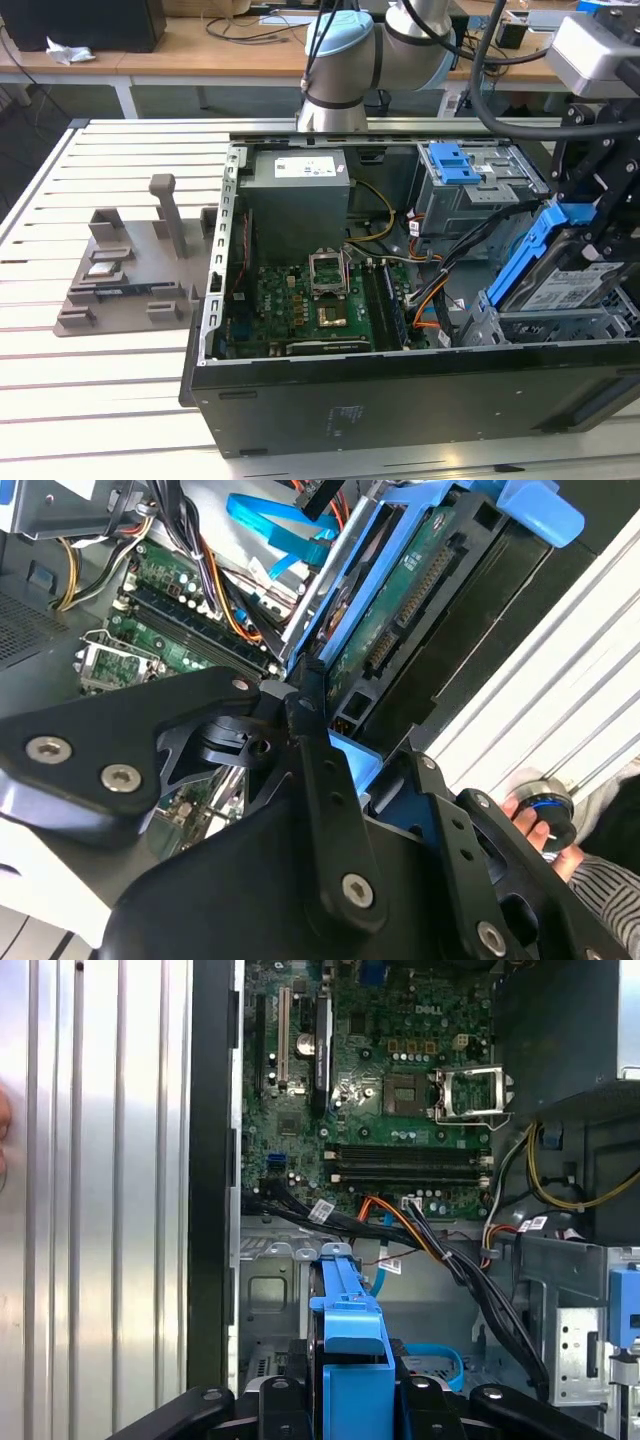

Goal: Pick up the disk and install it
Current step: 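Insert the disk into the insertion slot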

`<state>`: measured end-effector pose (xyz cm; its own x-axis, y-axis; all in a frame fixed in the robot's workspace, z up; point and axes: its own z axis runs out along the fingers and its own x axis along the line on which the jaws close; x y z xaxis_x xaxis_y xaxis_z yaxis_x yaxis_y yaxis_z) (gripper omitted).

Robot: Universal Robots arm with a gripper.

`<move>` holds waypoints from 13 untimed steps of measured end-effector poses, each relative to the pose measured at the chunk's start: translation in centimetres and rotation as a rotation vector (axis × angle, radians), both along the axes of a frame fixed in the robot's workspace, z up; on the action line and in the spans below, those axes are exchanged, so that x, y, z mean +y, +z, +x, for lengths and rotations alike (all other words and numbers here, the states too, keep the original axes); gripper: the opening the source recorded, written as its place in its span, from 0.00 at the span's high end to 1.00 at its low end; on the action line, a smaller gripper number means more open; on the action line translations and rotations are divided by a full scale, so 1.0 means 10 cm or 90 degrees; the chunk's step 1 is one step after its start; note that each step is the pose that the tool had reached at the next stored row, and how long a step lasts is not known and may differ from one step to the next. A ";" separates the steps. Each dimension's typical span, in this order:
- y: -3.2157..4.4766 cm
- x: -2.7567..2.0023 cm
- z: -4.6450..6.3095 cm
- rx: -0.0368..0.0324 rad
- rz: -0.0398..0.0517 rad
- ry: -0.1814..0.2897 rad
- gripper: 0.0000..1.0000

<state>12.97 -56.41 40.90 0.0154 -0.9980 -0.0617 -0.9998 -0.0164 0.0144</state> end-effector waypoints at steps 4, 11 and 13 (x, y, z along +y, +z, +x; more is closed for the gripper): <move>-0.039 0.000 0.00 0.0000 0.0001 0.000 0.63; -0.135 0.000 0.00 0.0000 0.0000 0.000 0.63; -0.143 0.000 0.00 0.0000 0.0000 0.000 0.63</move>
<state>12.97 -56.41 39.47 0.0154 -0.9980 -0.0618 -0.9998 -0.0163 0.0145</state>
